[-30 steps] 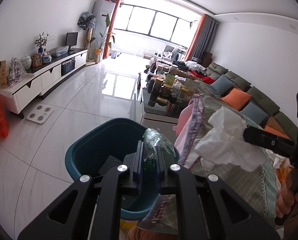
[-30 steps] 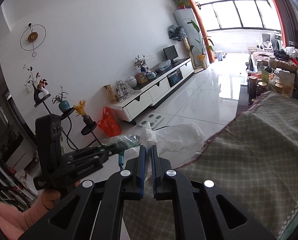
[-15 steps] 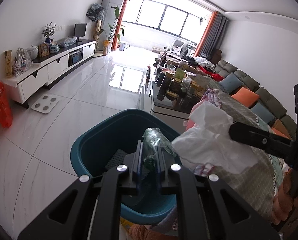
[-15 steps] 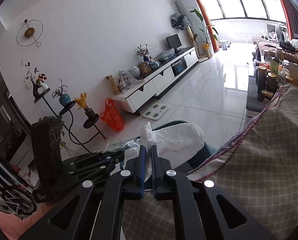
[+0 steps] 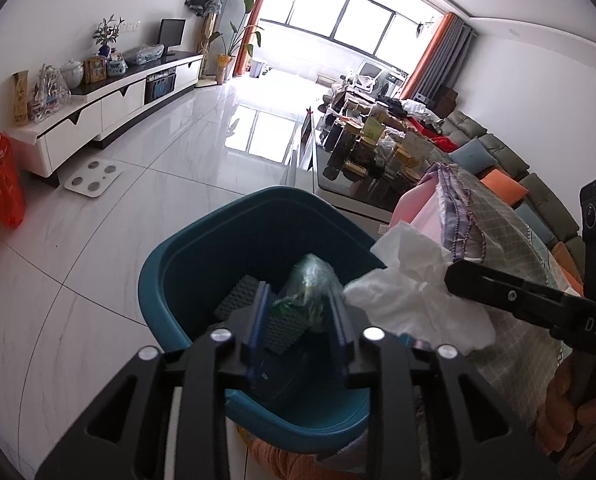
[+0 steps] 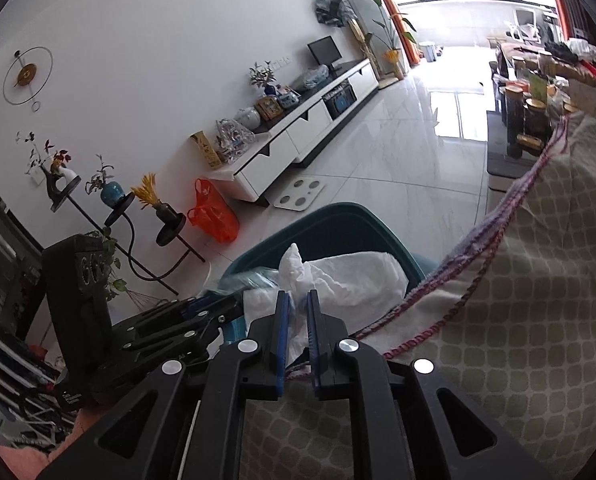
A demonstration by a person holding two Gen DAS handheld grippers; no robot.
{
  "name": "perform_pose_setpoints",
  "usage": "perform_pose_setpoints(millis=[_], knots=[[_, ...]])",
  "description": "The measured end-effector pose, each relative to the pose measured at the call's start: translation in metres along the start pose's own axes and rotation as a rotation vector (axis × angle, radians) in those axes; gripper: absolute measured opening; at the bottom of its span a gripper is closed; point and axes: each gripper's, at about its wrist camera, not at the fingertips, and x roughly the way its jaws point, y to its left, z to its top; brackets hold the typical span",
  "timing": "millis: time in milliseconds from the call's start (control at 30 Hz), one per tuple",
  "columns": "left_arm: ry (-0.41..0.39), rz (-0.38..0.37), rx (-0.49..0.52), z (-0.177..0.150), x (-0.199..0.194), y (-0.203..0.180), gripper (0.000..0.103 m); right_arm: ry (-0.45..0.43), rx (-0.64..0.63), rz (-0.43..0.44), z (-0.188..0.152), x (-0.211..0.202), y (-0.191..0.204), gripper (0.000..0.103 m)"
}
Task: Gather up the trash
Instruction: 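Open both tools to drop the items into the basket, then return to the bed, then grasp the orange peel with the left tool while the right tool grasps a copper snack wrapper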
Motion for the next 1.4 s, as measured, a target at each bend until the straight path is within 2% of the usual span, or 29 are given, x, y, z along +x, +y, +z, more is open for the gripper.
perform_pose_setpoints(millis=[33,100,167,367,600,700,967,1067,1267,1400], knots=[[0.001,0.0,-0.002,0.001,0.001,0.001,0.032,0.001,0.004,0.001,0.0,0.0,-0.001,0.012],[0.001,0.002,-0.003,0.001,0.001,0.002,0.032,-0.005,0.013,-0.002,0.001,-0.002,-0.002,0.023],[0.0,0.007,-0.004,-0.001,0.001,0.002,0.034,-0.01,0.014,-0.004,0.002,-0.004,-0.003,0.028],[-0.024,0.013,-0.01,-0.001,-0.007,-0.001,0.036,-0.027,0.026,-0.003,-0.001,-0.014,-0.008,0.028],[-0.098,-0.029,0.054,-0.004,-0.035,-0.025,0.048,-0.098,-0.01,-0.021,-0.009,-0.055,-0.007,0.03],[-0.12,-0.091,0.106,-0.008,-0.046,-0.049,0.052,-0.143,-0.04,-0.049,-0.018,-0.083,-0.007,0.04],[-0.101,-0.308,0.258,-0.029,-0.053,-0.13,0.055,-0.285,-0.031,-0.197,-0.056,-0.176,-0.026,0.047],[-0.075,-0.404,0.326,-0.039,-0.049,-0.172,0.055,-0.329,-0.006,-0.259,-0.07,-0.203,-0.036,0.048],[-0.004,-0.537,0.451,-0.067,-0.037,-0.24,0.055,-0.408,0.071,-0.425,-0.108,-0.262,-0.06,0.05],[0.046,-0.588,0.526,-0.086,-0.03,-0.275,0.055,-0.442,0.142,-0.514,-0.134,-0.292,-0.076,0.05]])
